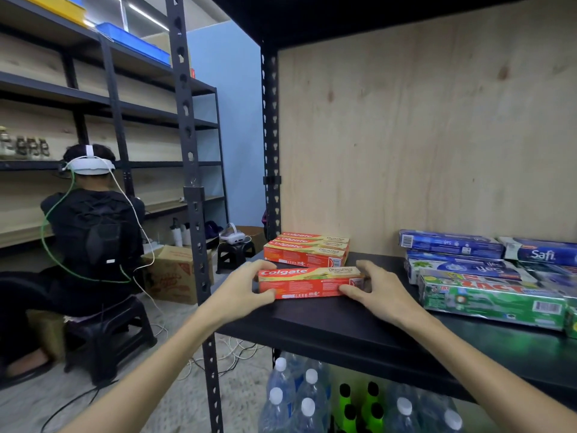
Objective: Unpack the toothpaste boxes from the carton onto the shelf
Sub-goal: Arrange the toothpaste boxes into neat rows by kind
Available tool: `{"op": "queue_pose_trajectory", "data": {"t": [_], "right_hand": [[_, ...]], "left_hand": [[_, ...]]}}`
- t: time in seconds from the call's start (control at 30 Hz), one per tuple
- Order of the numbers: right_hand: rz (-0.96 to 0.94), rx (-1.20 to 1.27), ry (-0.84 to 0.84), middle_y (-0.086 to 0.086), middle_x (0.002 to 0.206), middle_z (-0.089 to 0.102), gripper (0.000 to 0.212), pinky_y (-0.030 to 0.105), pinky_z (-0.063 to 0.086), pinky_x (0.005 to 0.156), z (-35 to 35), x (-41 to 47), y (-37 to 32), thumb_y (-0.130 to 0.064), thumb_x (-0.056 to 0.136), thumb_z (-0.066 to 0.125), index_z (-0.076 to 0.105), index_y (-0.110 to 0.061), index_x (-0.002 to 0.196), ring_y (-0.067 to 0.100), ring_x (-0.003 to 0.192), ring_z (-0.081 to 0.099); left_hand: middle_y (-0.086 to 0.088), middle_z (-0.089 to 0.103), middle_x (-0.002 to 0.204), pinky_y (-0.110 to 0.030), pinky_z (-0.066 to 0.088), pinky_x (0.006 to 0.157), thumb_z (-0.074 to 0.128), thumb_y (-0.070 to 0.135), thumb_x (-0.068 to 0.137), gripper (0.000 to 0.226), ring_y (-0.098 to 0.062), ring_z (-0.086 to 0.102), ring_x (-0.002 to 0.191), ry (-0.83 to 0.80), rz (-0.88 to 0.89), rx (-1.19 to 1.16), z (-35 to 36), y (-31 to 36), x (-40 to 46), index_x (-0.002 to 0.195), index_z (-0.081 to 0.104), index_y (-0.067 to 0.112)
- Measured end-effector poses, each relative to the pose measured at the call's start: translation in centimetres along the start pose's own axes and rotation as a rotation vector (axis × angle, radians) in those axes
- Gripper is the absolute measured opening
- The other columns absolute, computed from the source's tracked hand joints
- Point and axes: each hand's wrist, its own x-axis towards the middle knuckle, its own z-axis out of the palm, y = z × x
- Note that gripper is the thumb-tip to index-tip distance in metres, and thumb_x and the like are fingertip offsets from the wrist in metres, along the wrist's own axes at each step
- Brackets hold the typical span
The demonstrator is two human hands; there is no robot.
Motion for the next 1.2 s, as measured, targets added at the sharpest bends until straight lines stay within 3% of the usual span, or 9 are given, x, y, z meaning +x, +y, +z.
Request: {"op": "queue_pose_trajectory", "data": {"t": [0.1, 0.23, 0.33, 0.4, 0.57, 0.67, 0.9, 1.2], "right_hand": [[-0.046, 0.020, 0.042, -0.002, 0.119, 0.068, 0.045, 0.021, 0.042, 0.080, 1.1, 1.2, 0.0, -0.036, 0.088, 0.075, 0.056, -0.019, 0.125, 0.000, 0.085, 0.057], [-0.030, 0.048, 0.058, -0.005, 0.112, 0.067, 0.044, 0.030, 0.053, 0.085, 2.2, 3.0, 0.3, -0.044, 0.082, 0.078, 0.054, -0.024, 0.113, 0.007, 0.091, 0.063], [-0.007, 0.073, 0.055, -0.006, 0.114, 0.067, 0.052, 0.037, 0.055, 0.089, 2.8, 4.3, 0.6, -0.048, 0.079, 0.080, 0.052, -0.024, 0.117, 0.012, 0.099, 0.064], [0.005, 0.100, 0.062, -0.006, 0.117, 0.067, 0.060, 0.034, 0.055, 0.090, 3.1, 5.1, 0.7, -0.047, 0.079, 0.081, 0.050, -0.021, 0.123, 0.013, 0.103, 0.065], [-0.014, 0.100, 0.068, -0.003, 0.120, 0.067, 0.068, 0.028, 0.051, 0.085, 3.5, 6.5, 0.8, -0.043, 0.079, 0.082, 0.049, -0.016, 0.131, 0.015, 0.108, 0.065], [-0.059, 0.092, 0.047, -0.007, 0.122, 0.067, 0.066, 0.033, 0.053, 0.094, 3.7, 7.1, 1.2, -0.047, 0.078, 0.081, 0.054, -0.022, 0.133, 0.012, 0.108, 0.063], [-0.070, 0.072, 0.037, -0.007, 0.113, 0.066, 0.067, 0.036, 0.055, 0.092, 4.2, 7.6, 2.2, -0.065, 0.072, 0.075, 0.059, -0.032, 0.129, 0.010, 0.100, 0.062], [-0.058, 0.096, 0.066, -0.004, 0.119, 0.061, 0.069, 0.029, 0.050, 0.089, 4.3, 7.6, 2.3, -0.056, 0.074, 0.081, 0.059, -0.029, 0.133, 0.012, 0.100, 0.060]], "left_hand": [[-0.002, 0.048, 0.128, -0.014, 0.041, 0.084, 0.071, 0.036, 0.092, 0.056, -0.007, 0.055, 0.101, 0.061, -0.042, 0.015, 0.4, -1.1, 2.2, 0.143, 0.049, 0.028], [-0.006, 0.057, 0.134, -0.026, 0.043, 0.093, 0.073, 0.026, 0.092, 0.060, -0.016, 0.056, 0.110, 0.124, -0.116, -0.028, 1.0, -1.5, 5.2, 0.145, 0.046, 0.017], [-0.006, 0.059, 0.134, -0.025, 0.041, 0.089, 0.073, 0.022, 0.092, 0.060, -0.011, 0.053, 0.107, 0.150, -0.194, -0.097, 1.7, -2.3, 7.3, 0.144, 0.045, 0.011], [-0.006, 0.058, 0.137, -0.025, 0.041, 0.089, 0.075, 0.025, 0.091, 0.064, -0.010, 0.051, 0.109, 0.159, -0.219, -0.125, 2.0, -2.8, 8.5, 0.145, 0.043, 0.010], [-0.006, 0.054, 0.140, -0.034, 0.042, 0.103, 0.080, 0.028, 0.086, 0.082, -0.020, 0.052, 0.127, 0.154, -0.252, -0.162, 2.1, -3.4, 10.3, 0.152, 0.037, 0.008], [0.003, 0.061, 0.118, -0.032, 0.046, 0.099, 0.082, 0.028, 0.084, 0.064, -0.015, 0.058, 0.113, 0.129, -0.241, -0.171, 2.1, -4.0, 11.4, 0.139, 0.053, 0.011], [0.007, 0.071, 0.119, -0.041, 0.049, 0.106, 0.088, 0.030, 0.076, 0.075, -0.010, 0.065, 0.112, 0.144, -0.215, -0.281, 2.2, -5.3, 11.6, 0.142, 0.054, 0.019], [0.007, 0.071, 0.119, -0.042, 0.050, 0.106, 0.087, 0.031, 0.077, 0.075, -0.010, 0.065, 0.112, 0.173, -0.174, -0.315, 2.7, -5.8, 11.3, 0.142, 0.053, 0.018]]}}
